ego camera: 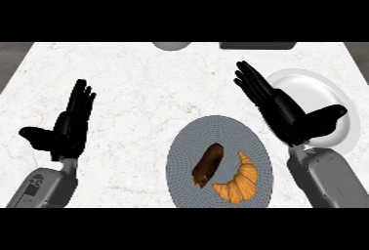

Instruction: Pick the sweet potato from the placemat and place it in the plate

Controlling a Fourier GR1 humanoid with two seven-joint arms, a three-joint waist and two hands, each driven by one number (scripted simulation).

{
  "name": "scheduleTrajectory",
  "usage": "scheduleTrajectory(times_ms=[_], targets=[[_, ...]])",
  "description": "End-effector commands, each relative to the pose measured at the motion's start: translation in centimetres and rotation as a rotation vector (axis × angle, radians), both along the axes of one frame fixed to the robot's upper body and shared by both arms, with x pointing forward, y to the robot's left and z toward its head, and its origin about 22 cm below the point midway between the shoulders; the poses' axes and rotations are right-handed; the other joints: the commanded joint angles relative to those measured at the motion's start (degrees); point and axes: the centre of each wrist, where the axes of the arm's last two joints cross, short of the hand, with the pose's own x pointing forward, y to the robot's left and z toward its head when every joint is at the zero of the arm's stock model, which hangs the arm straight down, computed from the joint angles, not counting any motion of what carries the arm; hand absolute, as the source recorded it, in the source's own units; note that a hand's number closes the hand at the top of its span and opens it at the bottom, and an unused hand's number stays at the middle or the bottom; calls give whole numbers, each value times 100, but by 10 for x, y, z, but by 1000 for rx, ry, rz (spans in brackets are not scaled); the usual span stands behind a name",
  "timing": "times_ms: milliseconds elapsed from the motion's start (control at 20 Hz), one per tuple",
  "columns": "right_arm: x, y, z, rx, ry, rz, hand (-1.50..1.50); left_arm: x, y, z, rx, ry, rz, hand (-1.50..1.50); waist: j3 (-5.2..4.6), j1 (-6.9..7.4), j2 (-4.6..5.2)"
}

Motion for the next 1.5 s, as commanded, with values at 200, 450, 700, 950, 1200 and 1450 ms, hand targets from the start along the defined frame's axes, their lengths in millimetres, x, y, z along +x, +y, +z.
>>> scheduleTrajectory(times_ms=[200,450,700,950,1200,1450], targets=[[3,57,-13,-226,212,-354,150,-20,9,-34,149,255,44,0,-53,-79,-112],[14,-26,-22,-1174,-46,-348,150,-31,15,-47,147,325,24,0,-257,17,-206],[-30,45,-52,-565,84,-717,-150,-46,26,-54,136,398,73,0,-14,-340,-203],[-96,90,-70,-702,51,-499,-150,-40,0,-33,160,385,44,0,-29,-127,-125],[-80,105,-51,-1084,65,-465,-150,-36,3,-29,157,381,25,0,-46,-84,-128],[-64,126,-14,-1352,93,-403,-150,-40,-14,-41,171,400,34,0,-46,-61,-110]])
